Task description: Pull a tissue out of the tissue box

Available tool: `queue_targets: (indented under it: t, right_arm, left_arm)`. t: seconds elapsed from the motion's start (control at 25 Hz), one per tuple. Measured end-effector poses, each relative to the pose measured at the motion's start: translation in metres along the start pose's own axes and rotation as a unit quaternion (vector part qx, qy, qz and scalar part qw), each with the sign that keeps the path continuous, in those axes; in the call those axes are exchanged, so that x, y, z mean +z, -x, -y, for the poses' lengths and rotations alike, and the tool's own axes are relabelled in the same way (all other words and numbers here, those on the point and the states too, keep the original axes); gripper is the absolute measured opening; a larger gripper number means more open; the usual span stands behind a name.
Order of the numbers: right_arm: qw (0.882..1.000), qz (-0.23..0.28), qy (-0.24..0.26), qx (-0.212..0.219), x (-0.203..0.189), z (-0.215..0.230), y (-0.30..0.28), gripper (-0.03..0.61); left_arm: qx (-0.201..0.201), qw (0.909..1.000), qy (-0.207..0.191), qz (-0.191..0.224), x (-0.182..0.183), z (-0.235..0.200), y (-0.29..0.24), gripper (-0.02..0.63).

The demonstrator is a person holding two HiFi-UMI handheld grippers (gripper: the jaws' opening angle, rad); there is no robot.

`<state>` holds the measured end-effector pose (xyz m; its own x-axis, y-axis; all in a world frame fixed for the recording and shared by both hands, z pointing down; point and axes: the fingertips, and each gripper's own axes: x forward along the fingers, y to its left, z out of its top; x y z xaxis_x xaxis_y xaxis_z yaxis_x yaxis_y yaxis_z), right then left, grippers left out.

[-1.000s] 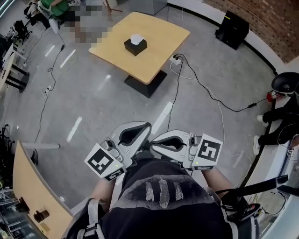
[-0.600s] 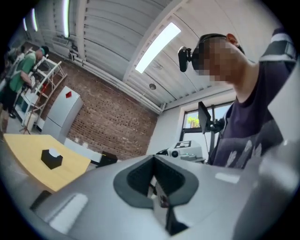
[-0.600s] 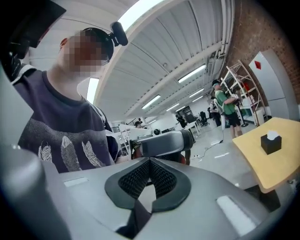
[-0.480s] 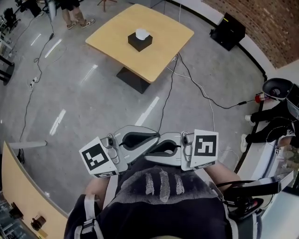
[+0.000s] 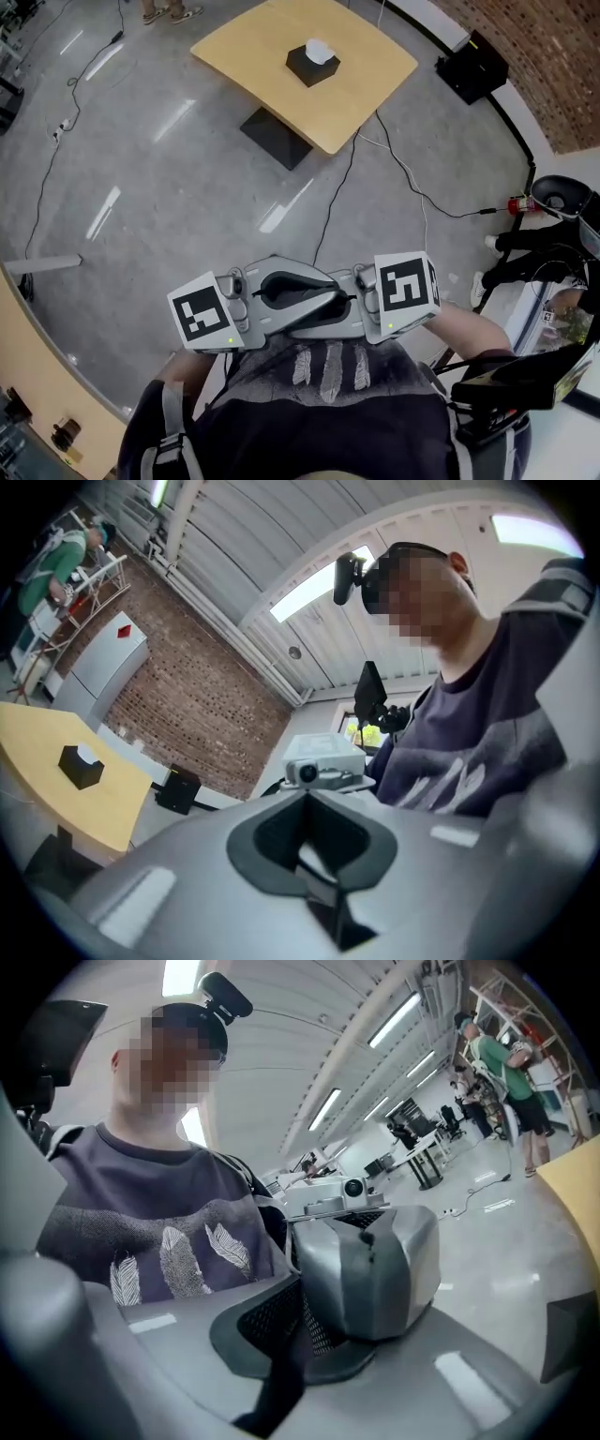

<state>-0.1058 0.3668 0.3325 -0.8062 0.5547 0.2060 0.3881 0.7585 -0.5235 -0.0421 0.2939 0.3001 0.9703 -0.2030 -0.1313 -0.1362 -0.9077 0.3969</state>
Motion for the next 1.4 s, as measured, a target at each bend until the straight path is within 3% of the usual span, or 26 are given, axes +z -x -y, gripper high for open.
queue_targets:
  t: [0.2,0.4,0.64,0.92,1.16,1.4]
  right_arm:
    - [0.997,-0.036,0.027,0.059,0.004,-0.003,-0.012,-0.011]
    - [0.994,-0.014,0.031,0.103,0.01,0.001,-0.012,-0.011]
    - [0.994,0.028,0.026,0.1,0.009,0.005,0.009,-0.009]
    - [0.992,0.079,0.064,0.067,0.01,0.016,0.077,-0.006]
    - [0.983,0.172,0.056,0.033,0.008,0.025,0.158,-0.002]
    - [0.982,0.162,0.034,0.091,-0.016,0.009,0.205,-0.002]
  left_arm:
    - [0.013,0.9998,-0.002,0.018,0.007,-0.003,0.017,0.001]
    - [0.031,0.9995,-0.007,0.002,0.008,-0.013,0.023,0.0]
    - [0.046,0.9988,-0.005,-0.015,0.006,-0.023,0.001,0.002]
    - [0.072,0.9961,-0.048,-0.017,0.025,-0.053,-0.058,0.002]
    - [0.094,0.9912,-0.086,-0.038,0.034,-0.079,-0.127,0.002]
    - [0.121,0.9863,-0.098,-0.055,0.033,-0.098,-0.183,0.002]
